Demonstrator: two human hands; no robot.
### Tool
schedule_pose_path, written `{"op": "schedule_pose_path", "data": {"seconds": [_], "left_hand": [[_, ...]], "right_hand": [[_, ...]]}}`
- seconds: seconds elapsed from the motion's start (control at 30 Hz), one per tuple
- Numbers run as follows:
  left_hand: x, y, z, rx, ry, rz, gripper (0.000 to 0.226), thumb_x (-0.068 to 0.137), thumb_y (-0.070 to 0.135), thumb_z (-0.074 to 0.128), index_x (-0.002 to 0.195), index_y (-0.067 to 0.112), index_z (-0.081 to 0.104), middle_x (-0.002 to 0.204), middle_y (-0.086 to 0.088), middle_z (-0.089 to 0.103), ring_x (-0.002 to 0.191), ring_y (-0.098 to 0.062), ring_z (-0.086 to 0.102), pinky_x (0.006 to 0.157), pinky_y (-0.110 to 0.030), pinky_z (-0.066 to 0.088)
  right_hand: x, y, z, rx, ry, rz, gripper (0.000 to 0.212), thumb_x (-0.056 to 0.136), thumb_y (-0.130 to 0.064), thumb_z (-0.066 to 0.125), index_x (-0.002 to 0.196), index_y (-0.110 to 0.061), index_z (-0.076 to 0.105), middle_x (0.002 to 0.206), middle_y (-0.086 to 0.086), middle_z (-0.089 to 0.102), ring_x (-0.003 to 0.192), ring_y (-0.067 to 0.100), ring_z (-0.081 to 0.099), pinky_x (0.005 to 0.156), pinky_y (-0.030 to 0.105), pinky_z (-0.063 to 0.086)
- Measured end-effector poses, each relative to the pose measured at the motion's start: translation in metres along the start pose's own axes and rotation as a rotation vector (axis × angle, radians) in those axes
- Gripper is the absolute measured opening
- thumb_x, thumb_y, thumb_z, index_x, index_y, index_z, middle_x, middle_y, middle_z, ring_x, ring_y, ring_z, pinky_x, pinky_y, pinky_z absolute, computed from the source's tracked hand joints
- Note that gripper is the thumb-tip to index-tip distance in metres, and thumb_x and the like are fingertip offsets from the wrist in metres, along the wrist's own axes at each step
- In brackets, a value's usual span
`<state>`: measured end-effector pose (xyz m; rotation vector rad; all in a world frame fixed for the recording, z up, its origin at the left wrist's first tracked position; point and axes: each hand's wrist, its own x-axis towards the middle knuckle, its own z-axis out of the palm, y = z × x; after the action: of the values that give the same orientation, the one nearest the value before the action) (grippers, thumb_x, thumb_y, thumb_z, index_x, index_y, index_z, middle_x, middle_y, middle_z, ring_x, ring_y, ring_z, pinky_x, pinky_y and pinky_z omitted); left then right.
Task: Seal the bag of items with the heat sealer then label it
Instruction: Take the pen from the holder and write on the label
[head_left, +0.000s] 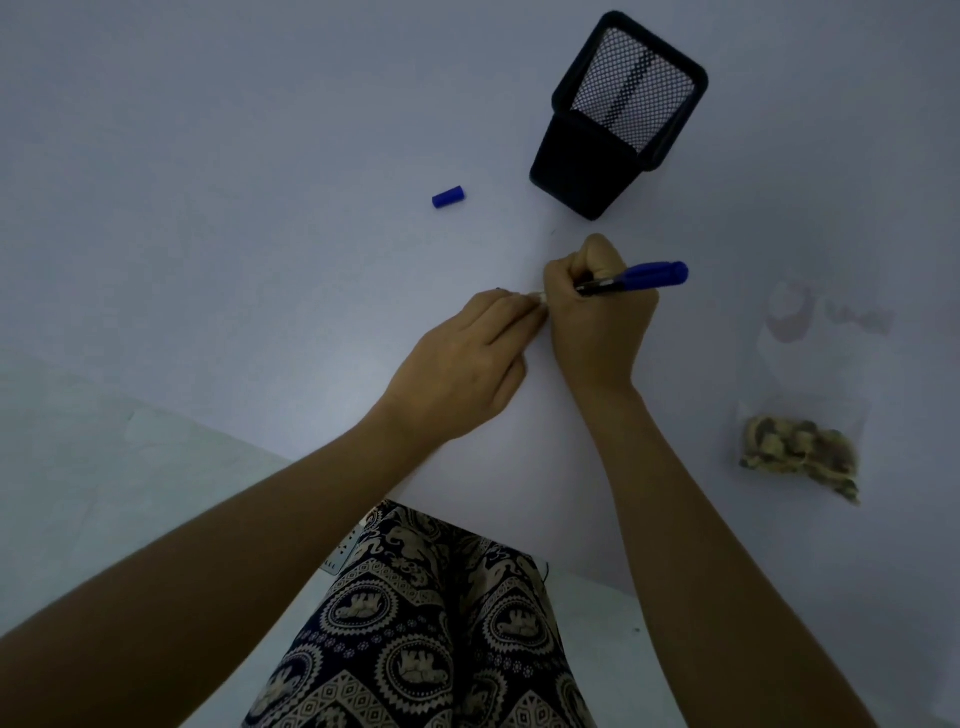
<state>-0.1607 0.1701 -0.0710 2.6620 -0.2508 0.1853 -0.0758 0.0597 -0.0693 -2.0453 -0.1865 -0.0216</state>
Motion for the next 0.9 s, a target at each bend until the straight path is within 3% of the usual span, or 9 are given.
{"op": "schedule_pose_path", "data": {"seconds": [0.2,0.37,0.47,0.53,0.7,0.9], "left_hand": [[-0.0001,-0.0005,-0.0013,0.003,0.009,0.004,0.035,0.088,0.003,0.053,0.121,-0.002,0.061,0.119,-0.017,0.063,0.112,-0.026,0.054,0.103,-0.024,0.035],[0.0006,-0.0003,-0.0010,-0.002,0.016,0.003,0.034,0.088,0.003,0.054,0.120,-0.002,0.061,0.118,-0.017,0.063,0.112,-0.024,0.052,0.104,-0.023,0.033],[0.0002,-0.0003,-0.0005,0.001,0.008,0.001,0.034,0.088,0.004,0.055,0.120,-0.002,0.061,0.118,-0.017,0.064,0.112,-0.025,0.053,0.104,-0.024,0.034],[-0.0001,-0.0004,-0.0003,0.001,0.001,0.001,0.033,0.088,0.004,0.054,0.120,-0.002,0.061,0.118,-0.017,0.064,0.111,-0.026,0.055,0.103,-0.024,0.035],[-0.0004,-0.0001,-0.0008,-0.010,-0.006,-0.009,0.034,0.089,0.005,0.053,0.122,-0.001,0.061,0.119,-0.016,0.063,0.113,-0.025,0.054,0.102,-0.023,0.037],[0.0005,0.0002,-0.0023,-0.010,-0.005,-0.014,0.035,0.089,0.005,0.052,0.122,-0.002,0.061,0.120,-0.016,0.063,0.113,-0.025,0.054,0.101,-0.022,0.037]], "right_hand": [[0.0000,-0.0010,0.0018,0.028,-0.015,0.036,0.044,0.078,0.000,0.057,0.057,-0.030,0.033,0.045,-0.014,0.039,0.045,0.006,0.040,0.045,0.029,0.040],[0.0008,-0.0026,0.0013,0.019,-0.021,0.038,0.046,0.077,0.000,0.057,0.057,-0.032,0.032,0.046,-0.014,0.039,0.044,0.004,0.039,0.044,0.033,0.040],[-0.0003,-0.0033,0.0012,0.003,-0.017,0.012,0.045,0.079,-0.003,0.056,0.057,-0.034,0.031,0.045,-0.015,0.042,0.043,0.004,0.039,0.044,0.026,0.039],[-0.0010,-0.0043,0.0013,-0.015,-0.012,-0.004,0.046,0.079,-0.004,0.057,0.058,-0.035,0.031,0.045,-0.015,0.040,0.044,0.005,0.040,0.044,0.031,0.041],[-0.0019,-0.0045,0.0013,-0.045,0.008,-0.022,0.035,0.078,-0.002,0.057,0.057,-0.021,0.036,0.049,-0.015,0.038,0.044,0.019,0.043,0.044,0.041,0.044],[-0.0008,-0.0054,0.0019,-0.059,0.033,-0.028,0.043,0.079,-0.005,0.056,0.057,-0.031,0.029,0.048,-0.010,0.038,0.045,0.028,0.048,0.046,0.045,0.046]]}}
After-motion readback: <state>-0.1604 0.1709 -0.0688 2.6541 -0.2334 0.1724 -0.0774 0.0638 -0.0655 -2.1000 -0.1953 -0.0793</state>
